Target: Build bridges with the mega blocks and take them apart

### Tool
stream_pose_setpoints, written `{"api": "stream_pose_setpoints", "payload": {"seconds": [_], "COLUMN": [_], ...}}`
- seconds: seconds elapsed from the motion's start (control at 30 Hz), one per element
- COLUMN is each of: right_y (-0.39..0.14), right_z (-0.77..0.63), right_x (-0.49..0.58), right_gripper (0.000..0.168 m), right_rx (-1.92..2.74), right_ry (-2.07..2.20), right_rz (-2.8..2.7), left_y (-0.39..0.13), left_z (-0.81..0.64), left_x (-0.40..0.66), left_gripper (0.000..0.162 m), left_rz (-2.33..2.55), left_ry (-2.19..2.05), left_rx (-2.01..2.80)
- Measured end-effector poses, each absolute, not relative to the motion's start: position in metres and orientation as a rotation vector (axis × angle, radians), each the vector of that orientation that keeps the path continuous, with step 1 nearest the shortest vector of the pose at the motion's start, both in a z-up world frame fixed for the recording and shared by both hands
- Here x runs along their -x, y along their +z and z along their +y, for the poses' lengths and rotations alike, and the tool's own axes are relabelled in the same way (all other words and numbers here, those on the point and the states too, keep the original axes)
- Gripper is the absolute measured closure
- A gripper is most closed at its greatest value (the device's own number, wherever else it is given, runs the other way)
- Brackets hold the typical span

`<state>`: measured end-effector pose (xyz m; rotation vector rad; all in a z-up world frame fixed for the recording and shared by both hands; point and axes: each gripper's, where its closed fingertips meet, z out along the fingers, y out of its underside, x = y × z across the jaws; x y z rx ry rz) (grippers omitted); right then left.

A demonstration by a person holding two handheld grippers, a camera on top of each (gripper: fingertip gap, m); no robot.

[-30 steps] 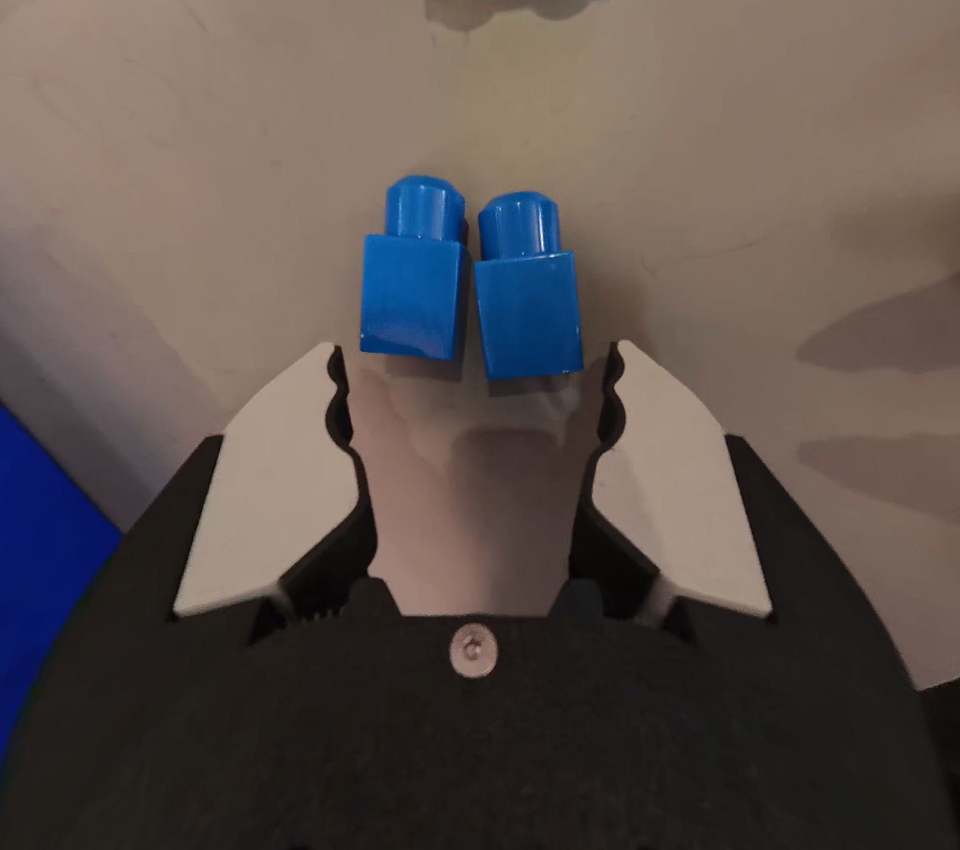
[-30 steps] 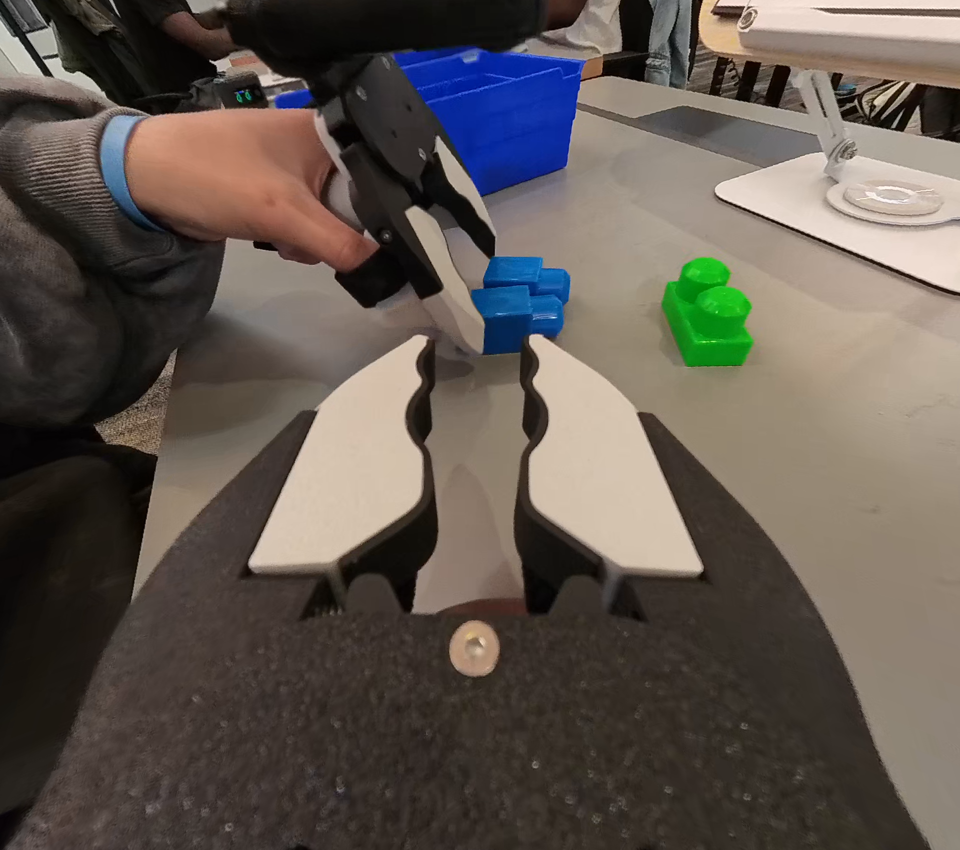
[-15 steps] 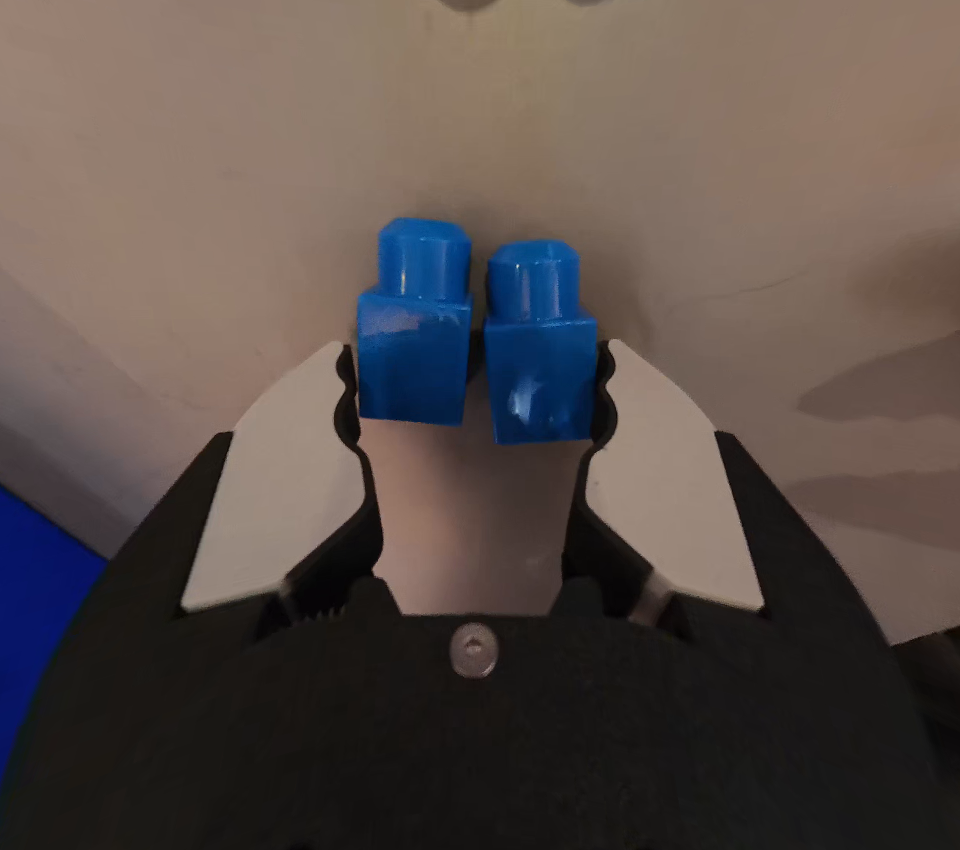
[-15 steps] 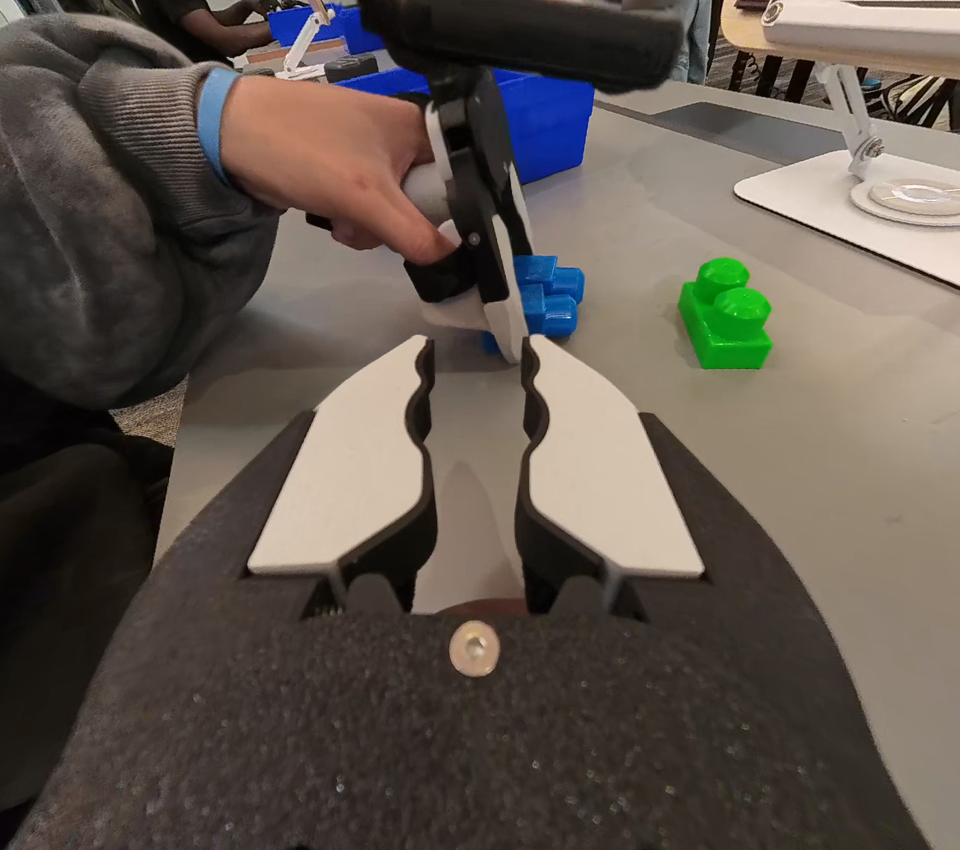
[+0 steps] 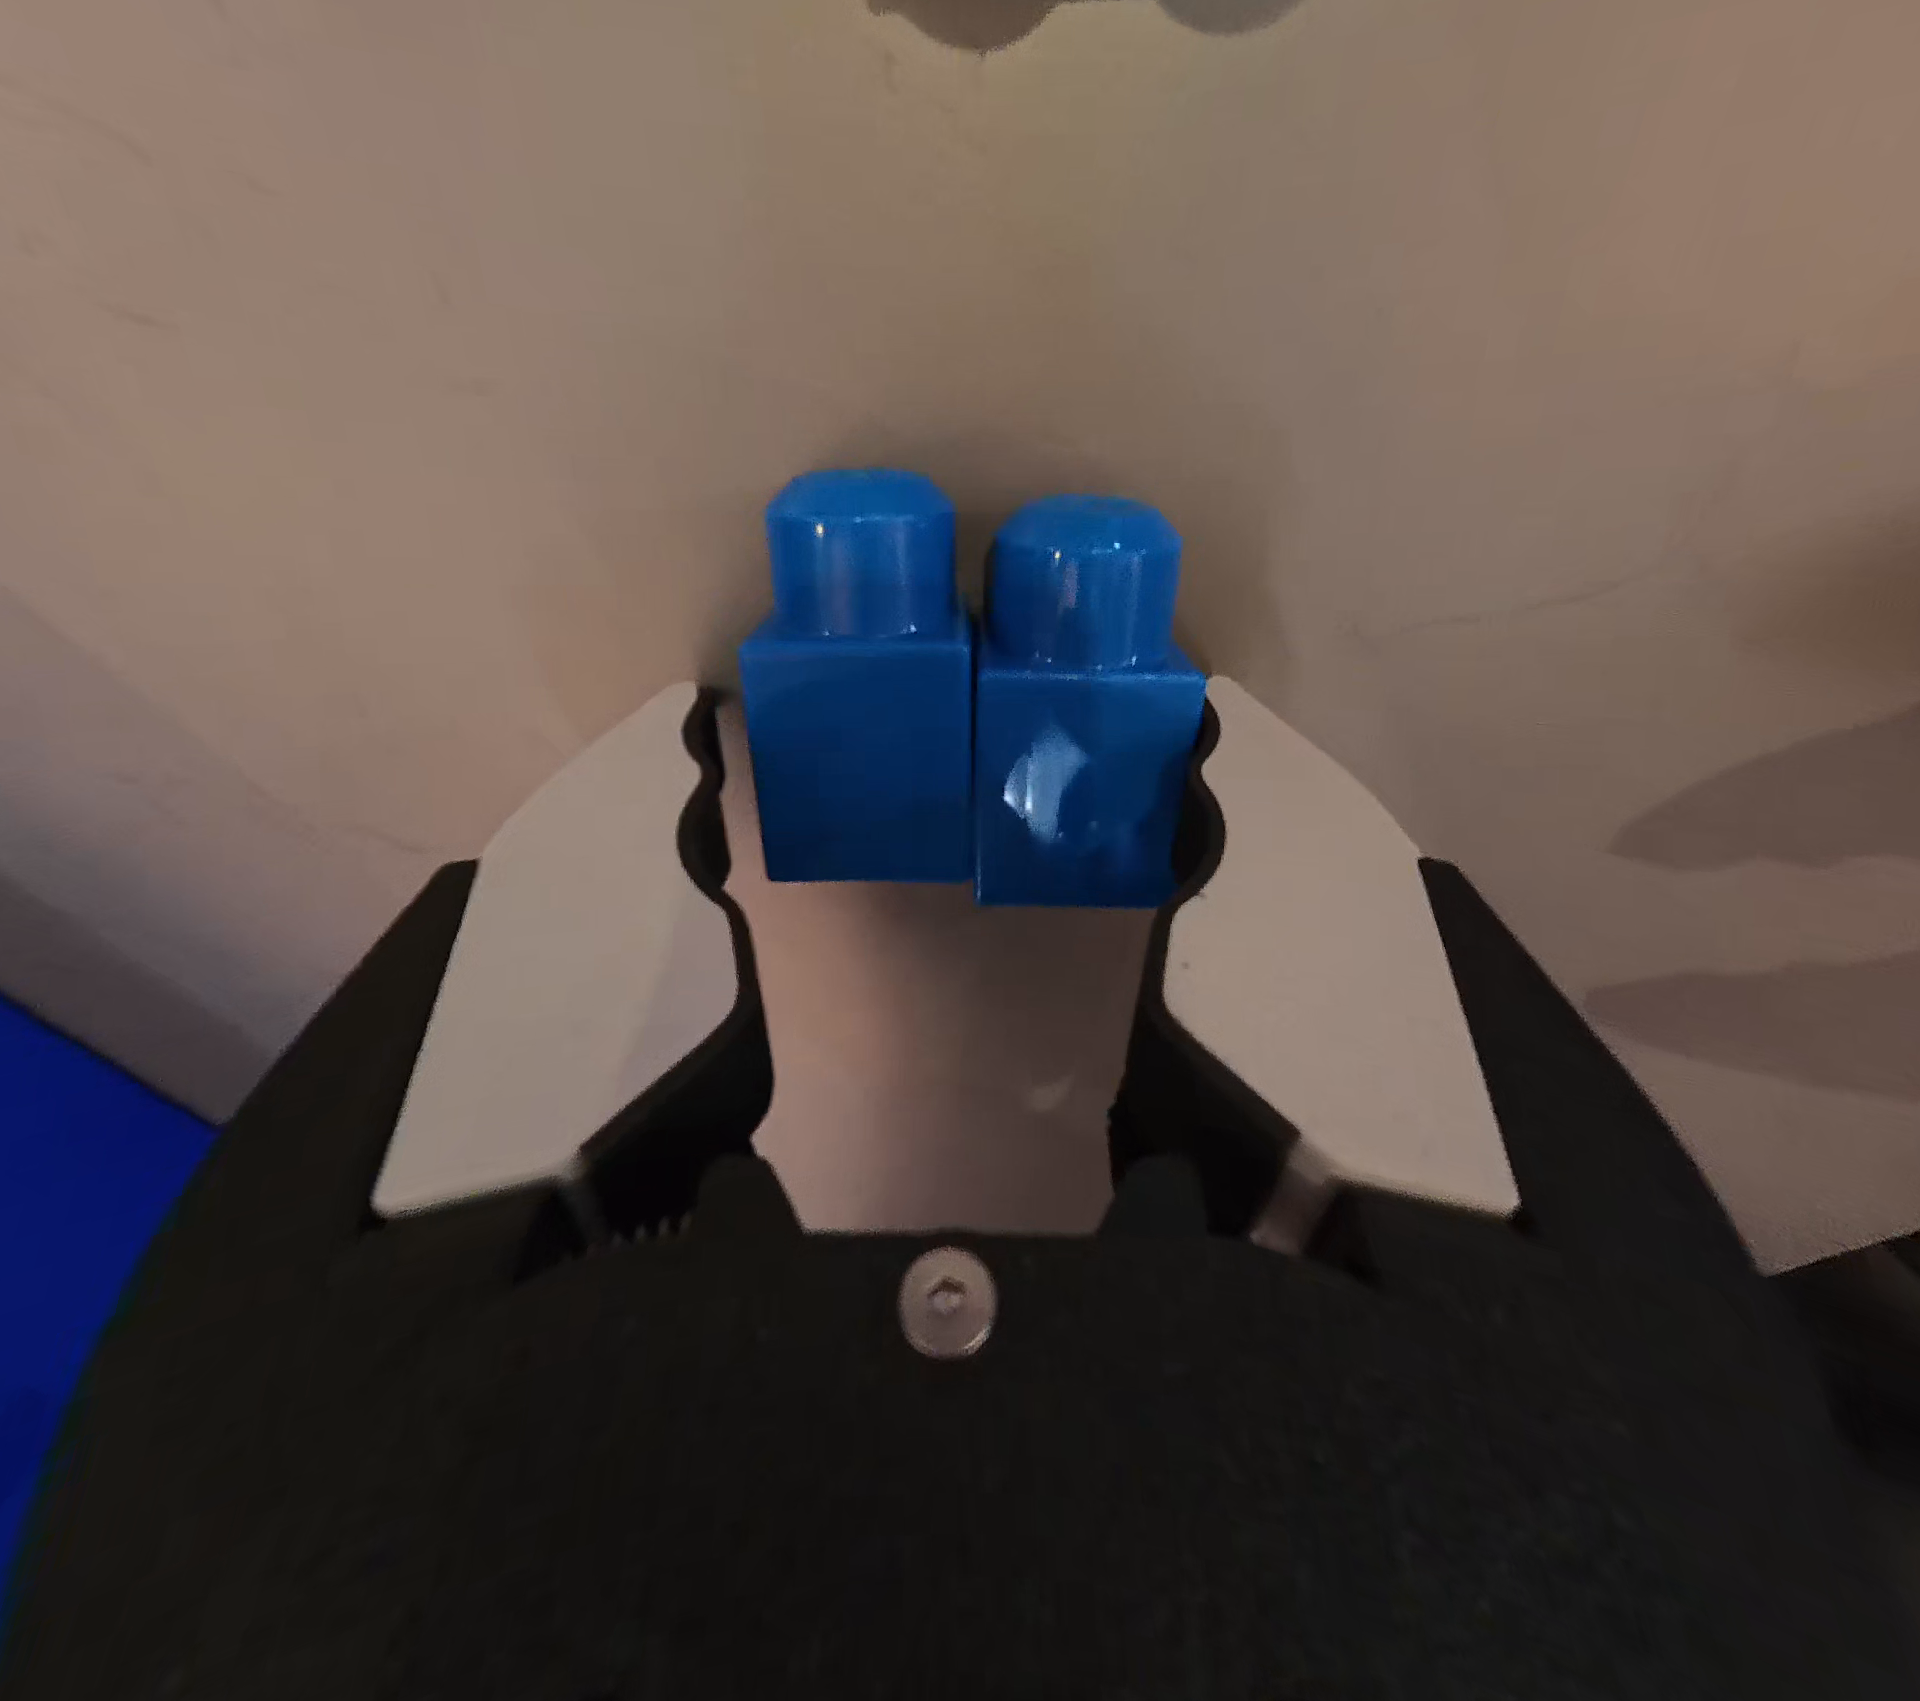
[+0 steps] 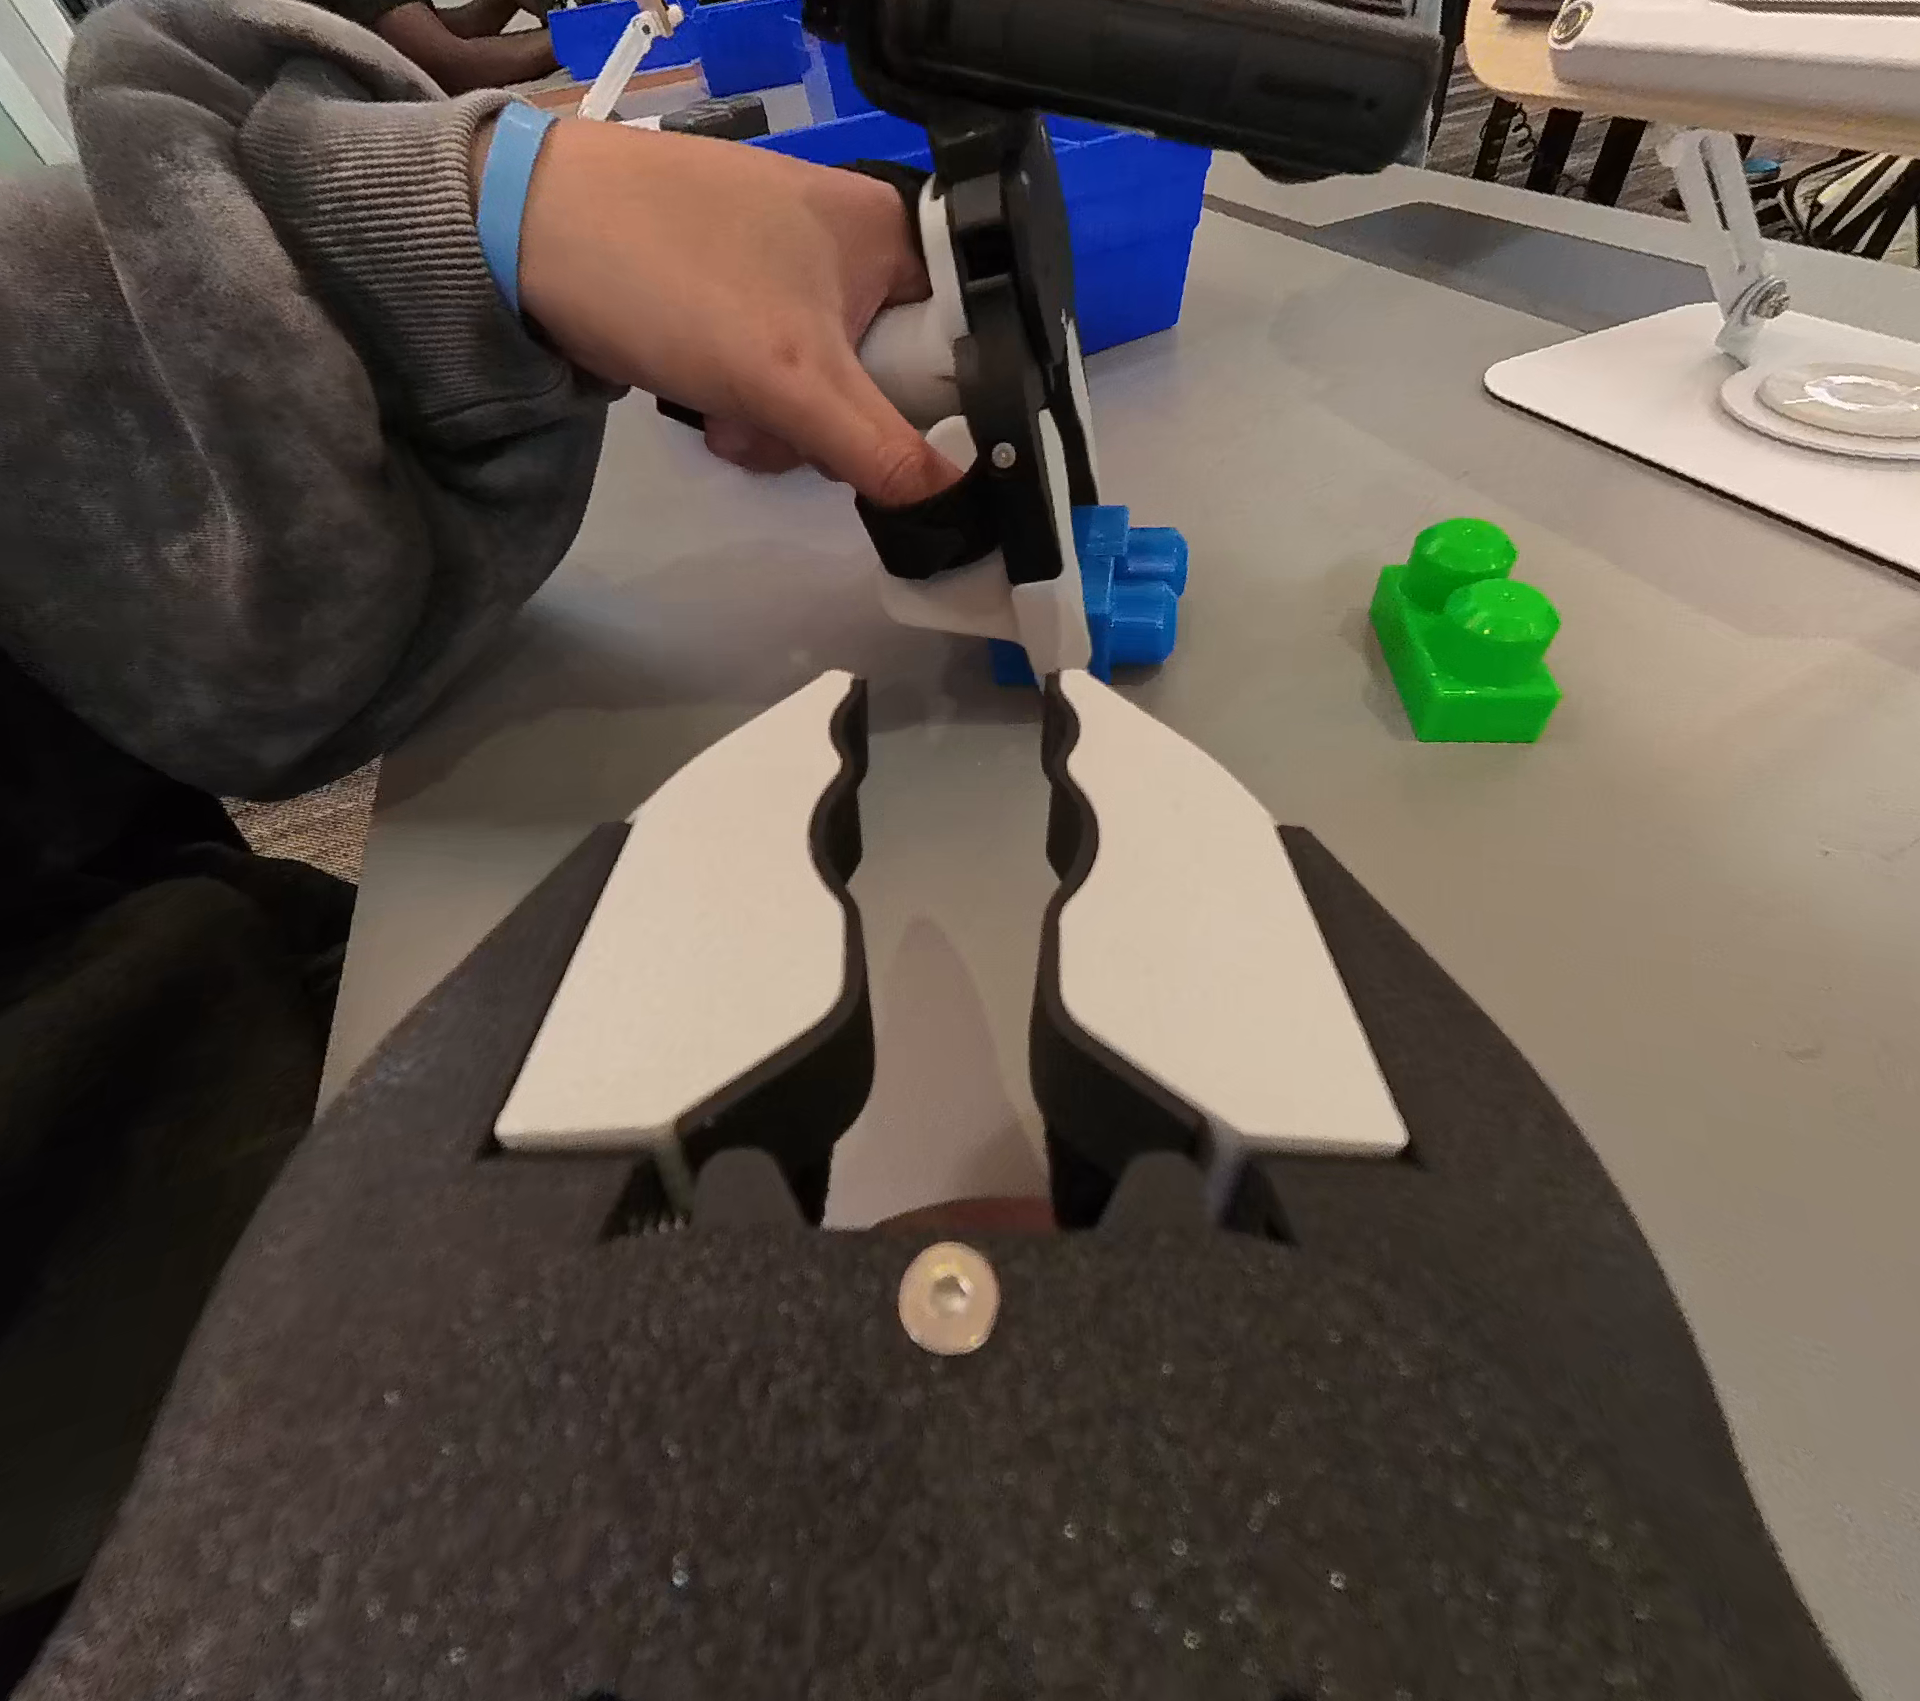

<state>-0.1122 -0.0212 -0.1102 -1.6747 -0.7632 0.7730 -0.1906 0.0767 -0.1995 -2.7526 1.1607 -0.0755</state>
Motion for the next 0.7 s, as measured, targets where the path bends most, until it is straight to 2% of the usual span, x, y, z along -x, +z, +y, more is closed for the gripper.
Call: {"api": "stream_pose_setpoints", "payload": {"seconds": [0.23, 0.33, 0.47, 0.63, 0.7], "right_y": [-0.111, -0.112, -0.111, -0.112, -0.112], "right_z": [-0.021, -0.022, -0.022, -0.022, -0.022], "right_x": [0.113, 0.114, 0.113, 0.114, 0.114], "right_gripper": [0.136, 0.136, 0.136, 0.136, 0.136], "right_rx": [1.68, 1.682, 1.682, 1.683, 1.683], "right_ry": [0.777, 0.778, 0.781, 0.783, 0.783], "right_rz": [-0.768, -0.772, -0.768, -0.77, -0.773], "left_y": [-0.194, -0.194, -0.201, -0.199, -0.199], "left_z": [0.06, 0.067, 0.072, 0.079, 0.078], "left_x": [0.199, 0.198, 0.201, 0.203, 0.203], "left_gripper": [0.069, 0.074, 0.072, 0.086, 0.087], "left_rz": [1.277, 1.249, 1.247, 1.241, 1.285], "left_ry": [-0.035, -0.072, -0.068, -0.063, -0.061], "left_rx": [2.735, 2.743, 2.78, 2.786, 2.77]}}
